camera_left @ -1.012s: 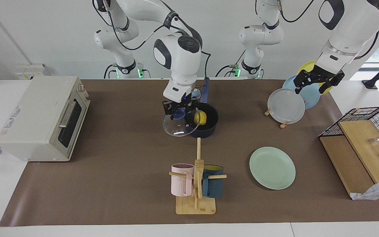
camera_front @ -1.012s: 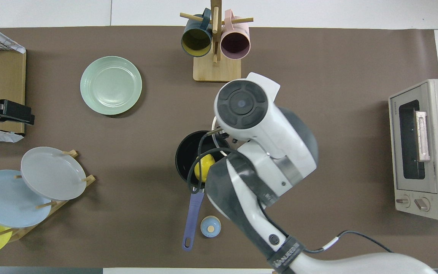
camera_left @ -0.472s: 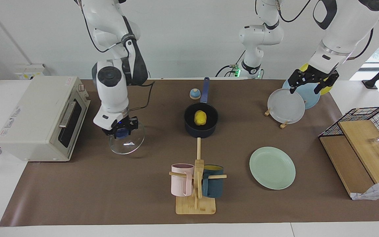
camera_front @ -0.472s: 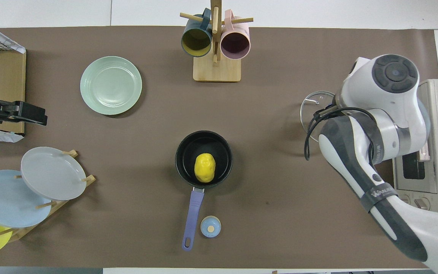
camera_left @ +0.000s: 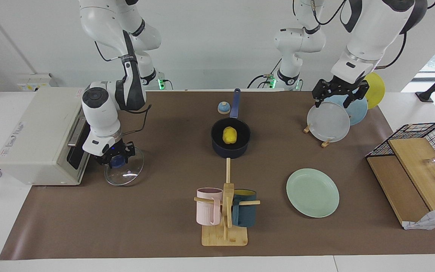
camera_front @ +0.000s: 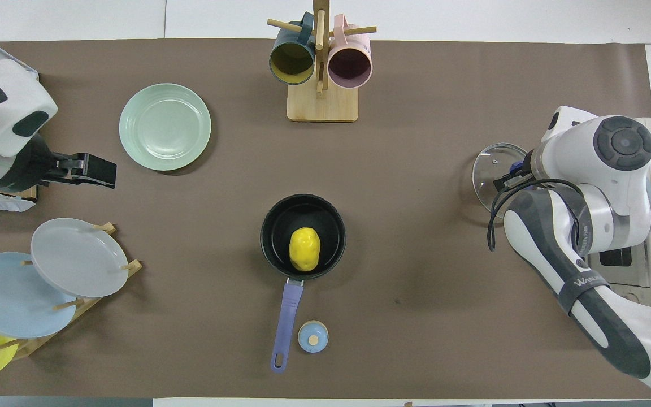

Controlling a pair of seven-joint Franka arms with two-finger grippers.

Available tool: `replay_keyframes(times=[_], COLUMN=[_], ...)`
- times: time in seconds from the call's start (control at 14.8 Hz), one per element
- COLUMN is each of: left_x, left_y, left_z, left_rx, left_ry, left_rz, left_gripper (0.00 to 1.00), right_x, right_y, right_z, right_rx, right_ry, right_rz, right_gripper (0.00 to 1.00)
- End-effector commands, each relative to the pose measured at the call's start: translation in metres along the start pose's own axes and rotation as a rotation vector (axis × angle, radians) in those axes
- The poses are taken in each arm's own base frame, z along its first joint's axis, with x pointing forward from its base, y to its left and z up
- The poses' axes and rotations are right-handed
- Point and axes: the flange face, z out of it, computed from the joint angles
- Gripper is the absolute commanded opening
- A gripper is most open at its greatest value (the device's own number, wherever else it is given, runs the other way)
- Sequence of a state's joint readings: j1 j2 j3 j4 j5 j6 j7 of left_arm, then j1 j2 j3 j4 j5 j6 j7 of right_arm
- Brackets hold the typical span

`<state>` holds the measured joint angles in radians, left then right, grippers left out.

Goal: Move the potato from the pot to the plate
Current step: 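Set the lid down near the toaster while the left gripper approaches the pot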

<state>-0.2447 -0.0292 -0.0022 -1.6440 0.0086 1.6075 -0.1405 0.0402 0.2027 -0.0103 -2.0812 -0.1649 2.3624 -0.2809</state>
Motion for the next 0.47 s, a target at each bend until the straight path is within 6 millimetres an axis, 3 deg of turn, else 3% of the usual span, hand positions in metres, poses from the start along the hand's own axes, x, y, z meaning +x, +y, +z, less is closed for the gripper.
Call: replay_keyframes(times=[0.0, 0.07, 0.2, 0.4], left_x=[-0.02, -0.026, -0.042, -0.062], left_y=[0.024, 0.032, 0.049, 0.077], left_z=[0.005, 0.008, 0.019, 0.029], left_rx=[-0.013, -0.016, -0.021, -0.041], left_ry=[0.01, 0.003, -0.027, -0.053], left_rz=[-0.026, -0.02, -0.012, -0.037], left_gripper=[1.0, 1.0, 1.0, 1.0], right_x=[-0.022, -0.025, -0.024, -0.017], right_y=[-0.005, -0.002, 0.0, 0.007], right_z=[0.002, 0.0, 0.0, -0.011], right_rx=[-0.018, -0.02, -0.02, -0.018], right_ry=[0.034, 0.036, 0.035, 0.021], right_rz=[-0.03, -0.023, -0.02, 0.007], right_gripper=[0.6, 0.79, 1.0, 1.0])
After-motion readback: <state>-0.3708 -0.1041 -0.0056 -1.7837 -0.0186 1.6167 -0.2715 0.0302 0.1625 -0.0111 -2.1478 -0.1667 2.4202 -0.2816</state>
